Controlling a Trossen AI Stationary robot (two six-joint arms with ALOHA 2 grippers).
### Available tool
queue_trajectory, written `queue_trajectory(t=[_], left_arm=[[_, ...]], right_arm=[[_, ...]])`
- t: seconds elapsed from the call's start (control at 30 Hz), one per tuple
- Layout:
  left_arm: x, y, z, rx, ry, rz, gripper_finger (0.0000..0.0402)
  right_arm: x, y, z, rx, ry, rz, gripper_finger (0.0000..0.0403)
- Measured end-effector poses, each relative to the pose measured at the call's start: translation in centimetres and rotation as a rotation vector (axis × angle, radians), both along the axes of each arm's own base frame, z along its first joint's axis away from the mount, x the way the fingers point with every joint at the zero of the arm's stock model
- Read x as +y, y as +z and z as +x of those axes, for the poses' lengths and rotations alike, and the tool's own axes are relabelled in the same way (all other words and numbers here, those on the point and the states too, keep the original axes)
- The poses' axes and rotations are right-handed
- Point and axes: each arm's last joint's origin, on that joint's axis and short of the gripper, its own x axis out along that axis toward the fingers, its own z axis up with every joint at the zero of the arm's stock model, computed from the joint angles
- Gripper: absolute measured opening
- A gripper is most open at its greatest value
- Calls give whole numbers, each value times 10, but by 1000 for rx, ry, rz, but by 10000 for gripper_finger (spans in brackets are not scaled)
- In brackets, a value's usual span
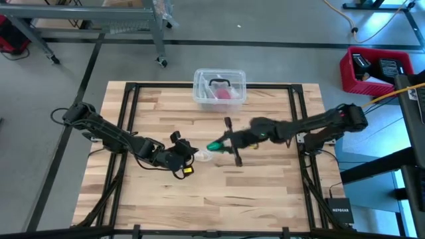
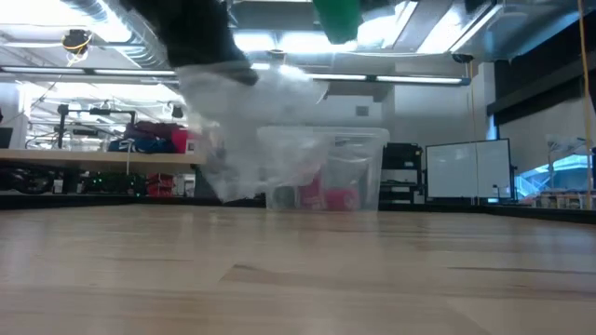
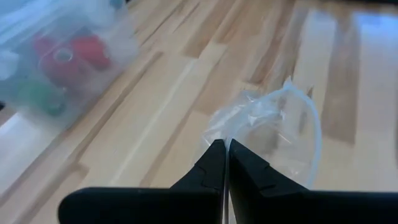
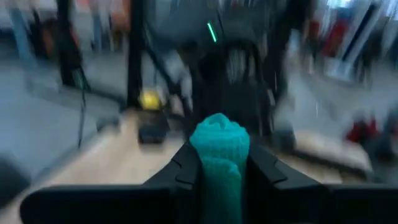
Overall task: Roll bandage
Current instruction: Put the rolled bandage into the transparent zip bag
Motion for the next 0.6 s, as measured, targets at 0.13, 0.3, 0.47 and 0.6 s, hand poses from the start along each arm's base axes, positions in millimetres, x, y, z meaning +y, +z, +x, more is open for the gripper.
queue_trajectory(t=[0.13,0.3,0.47,0.6], left_arm=[[-3,8,6,-90,-18,-14,5],[-5,16,11,-187,-24,-44,5],[-5,20,13,-244,-11,-82,5],[-5,22,15,-283,5,-122,5]], right_arm=[[11,-15,0,-284,37,53,75],[23,-17,14,-414,65,63,76],[31,-19,30,-393,77,-6,76],[31,-18,32,-394,87,-35,77]])
